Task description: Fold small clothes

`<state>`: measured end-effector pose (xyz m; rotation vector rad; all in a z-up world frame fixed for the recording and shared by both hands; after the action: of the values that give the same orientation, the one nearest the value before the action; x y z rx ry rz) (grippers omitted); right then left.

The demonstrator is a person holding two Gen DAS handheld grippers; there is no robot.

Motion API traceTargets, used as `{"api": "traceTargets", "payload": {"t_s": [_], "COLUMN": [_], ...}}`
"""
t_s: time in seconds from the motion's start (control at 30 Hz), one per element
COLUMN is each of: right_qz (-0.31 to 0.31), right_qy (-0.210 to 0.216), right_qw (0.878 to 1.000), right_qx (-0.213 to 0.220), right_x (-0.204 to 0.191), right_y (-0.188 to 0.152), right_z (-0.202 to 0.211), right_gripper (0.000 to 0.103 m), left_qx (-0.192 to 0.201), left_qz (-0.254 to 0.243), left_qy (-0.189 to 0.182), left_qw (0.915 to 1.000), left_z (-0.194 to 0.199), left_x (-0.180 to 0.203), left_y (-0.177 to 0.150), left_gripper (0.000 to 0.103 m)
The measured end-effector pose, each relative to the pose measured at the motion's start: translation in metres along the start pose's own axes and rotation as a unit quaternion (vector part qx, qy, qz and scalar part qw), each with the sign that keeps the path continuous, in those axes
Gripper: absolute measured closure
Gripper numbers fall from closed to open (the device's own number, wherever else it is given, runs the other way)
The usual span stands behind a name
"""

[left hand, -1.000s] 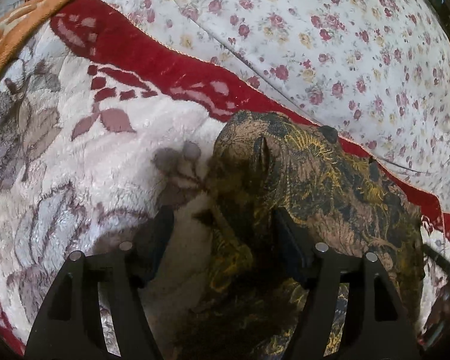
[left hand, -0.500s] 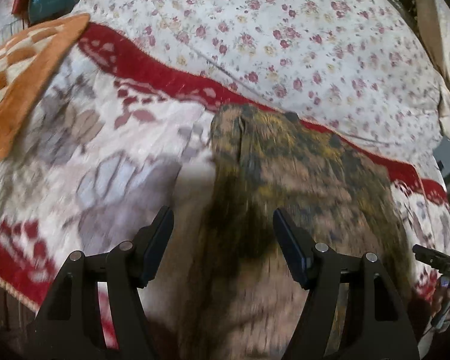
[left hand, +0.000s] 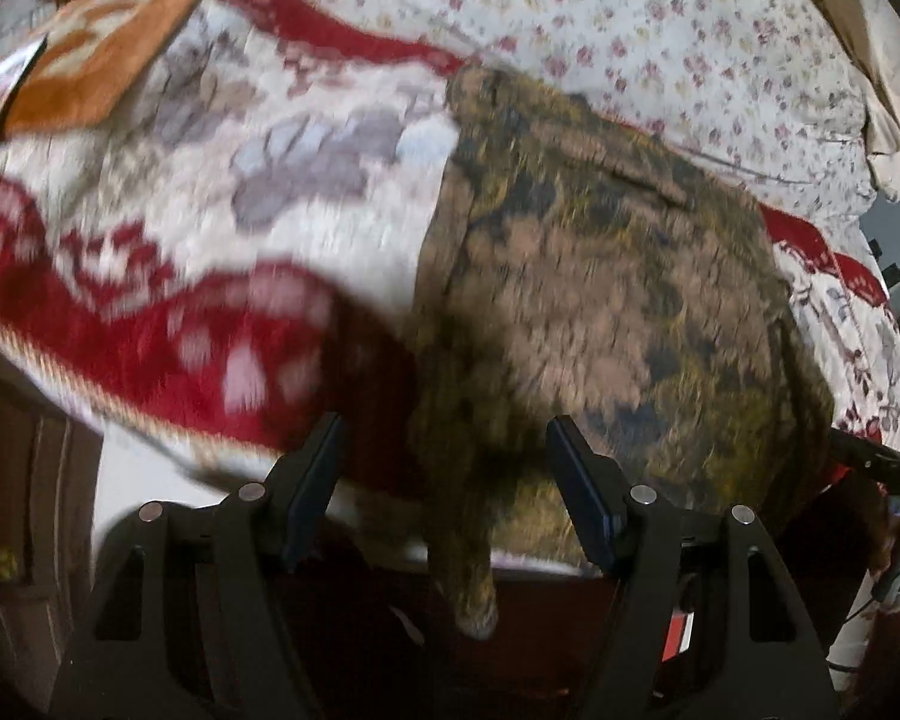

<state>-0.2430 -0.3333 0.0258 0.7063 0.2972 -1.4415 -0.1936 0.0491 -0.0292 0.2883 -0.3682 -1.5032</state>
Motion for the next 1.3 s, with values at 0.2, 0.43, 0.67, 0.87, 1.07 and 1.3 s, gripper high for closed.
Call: {"api": "traceTargets", "payload": {"t_s": [0.2,0.43,0.67,0.87,1.07,1.3], "right_qz": [-0.006,-0.044,-0.09,-0.113,-0.115,-0.008], "right_qy": [-0.008,-0.043,-0.049,-0.073,-0.064,-0.013], "right_qw": [0.999,0.996,0.993,0.989,0.988,0.998], "right_qx": [-0.035,-0.066,-0.065,-0.066,-0.076,-0.065], "right_x": [0.001,0.021,0.036,0.054,0.056,0.011], "right_y": [-0.03,-0.073,-0.091,-0.095,-0.09,-0.084], "right_z": [-0.003,-0.01,-0.023,-0.034,-0.046,-0.039], "right_gripper": [0.024,0.023,0.023,0.023,0.033,0.094], "left_qx": [-0.04,-0.042,-0.036,-0.035,-0.037,-0.021], "left_qz": [-0.005,-0.02,-0.012,-0.006,-0.007,0.009], "left_qy": [0.005,-0.004,-0.01,-0.016,-0.021,-0.045], "left_qw": [0.9992,0.9989,0.9992,0.9992,0.9991,0.9987], "left_z": [-0.02,-0.034,-0.044,-0.048,-0.053,-0.033], "left_x": [-0.001,0.014,0.015,0.016,0.018,0.012], "left_y": [-0.047,-0.06,-0.05,-0.048,-0.047,-0.04], "left_gripper": [0.034,0.034,0.034,0.034,0.055,0.095]}}
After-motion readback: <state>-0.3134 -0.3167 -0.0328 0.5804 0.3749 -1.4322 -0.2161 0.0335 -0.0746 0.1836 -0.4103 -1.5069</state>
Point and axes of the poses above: each gripper's, at about its wrist camera, not at the fingertips, and z roughly against the way its jaws point, x to its right, y to its top, the point moved 10 cm from there along -z, roughly the way its jaws point, and after that the axes turned 11 degrees about y, right-handed, at the moved point
